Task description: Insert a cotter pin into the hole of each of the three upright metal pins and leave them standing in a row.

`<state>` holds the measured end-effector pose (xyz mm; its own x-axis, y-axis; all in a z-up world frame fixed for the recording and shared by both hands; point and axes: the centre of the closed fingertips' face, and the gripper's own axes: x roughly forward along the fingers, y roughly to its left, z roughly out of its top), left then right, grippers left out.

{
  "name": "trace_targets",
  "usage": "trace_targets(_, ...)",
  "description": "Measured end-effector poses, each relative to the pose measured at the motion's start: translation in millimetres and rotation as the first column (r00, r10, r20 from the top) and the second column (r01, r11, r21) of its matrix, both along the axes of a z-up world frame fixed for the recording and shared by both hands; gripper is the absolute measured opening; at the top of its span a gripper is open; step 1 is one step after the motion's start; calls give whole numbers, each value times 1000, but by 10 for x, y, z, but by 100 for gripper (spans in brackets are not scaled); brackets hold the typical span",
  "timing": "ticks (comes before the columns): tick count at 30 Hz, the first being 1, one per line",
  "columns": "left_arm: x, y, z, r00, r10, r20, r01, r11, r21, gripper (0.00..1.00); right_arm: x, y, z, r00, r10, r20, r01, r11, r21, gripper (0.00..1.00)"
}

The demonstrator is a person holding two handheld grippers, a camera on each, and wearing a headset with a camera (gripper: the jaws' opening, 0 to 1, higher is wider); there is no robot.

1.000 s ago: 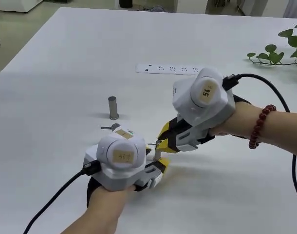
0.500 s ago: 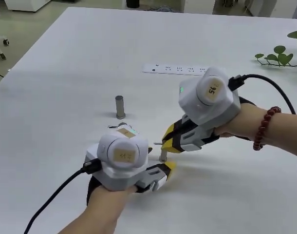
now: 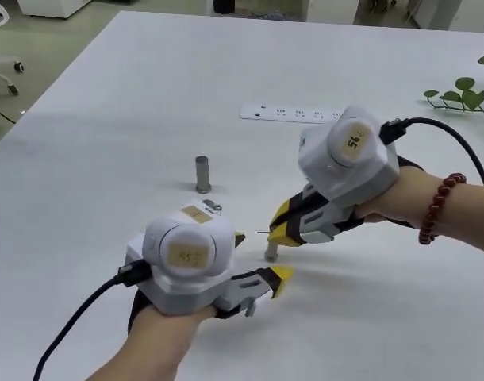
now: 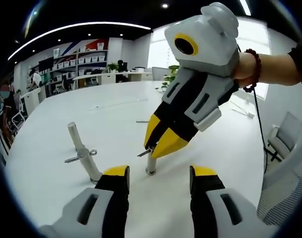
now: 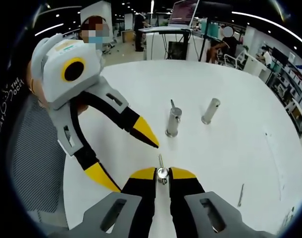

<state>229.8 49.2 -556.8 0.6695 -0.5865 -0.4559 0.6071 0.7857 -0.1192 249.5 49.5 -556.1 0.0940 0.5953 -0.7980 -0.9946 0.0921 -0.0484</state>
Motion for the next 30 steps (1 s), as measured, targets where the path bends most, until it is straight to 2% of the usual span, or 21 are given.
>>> trace_targets(10, -16, 175, 88, 999, 30, 24, -30, 999, 18, 57, 103, 1, 20, 1000, -5, -5, 5, 1000, -9, 4)
trace_targets(14, -11, 243, 118, 998, 53, 21, -54, 999, 7, 62, 126, 15, 16, 1000, -12, -18, 12, 1000, -7, 4)
trace_targets(21, -17, 380, 119, 997, 76, 31, -77, 997, 20, 72, 195, 20, -11, 1000, -9, -21, 8, 1000, -17, 4)
trace_targets(25, -2, 432, 156, 996, 81, 42, -81, 997, 8, 76, 216, 34, -21, 1000, -1, -21, 0, 1000, -15, 4)
trace_targets(28, 18, 456, 205, 994, 80, 69, -80, 997, -5, 81, 231, 54, -24, 1000, 2, -21, -2, 1000, -12, 4)
trace_targets(30, 24, 468, 218, 994, 85, 70, -84, 996, -20, 84, 263, 59, -35, 1000, 3, -20, -4, 1000, -14, 4)
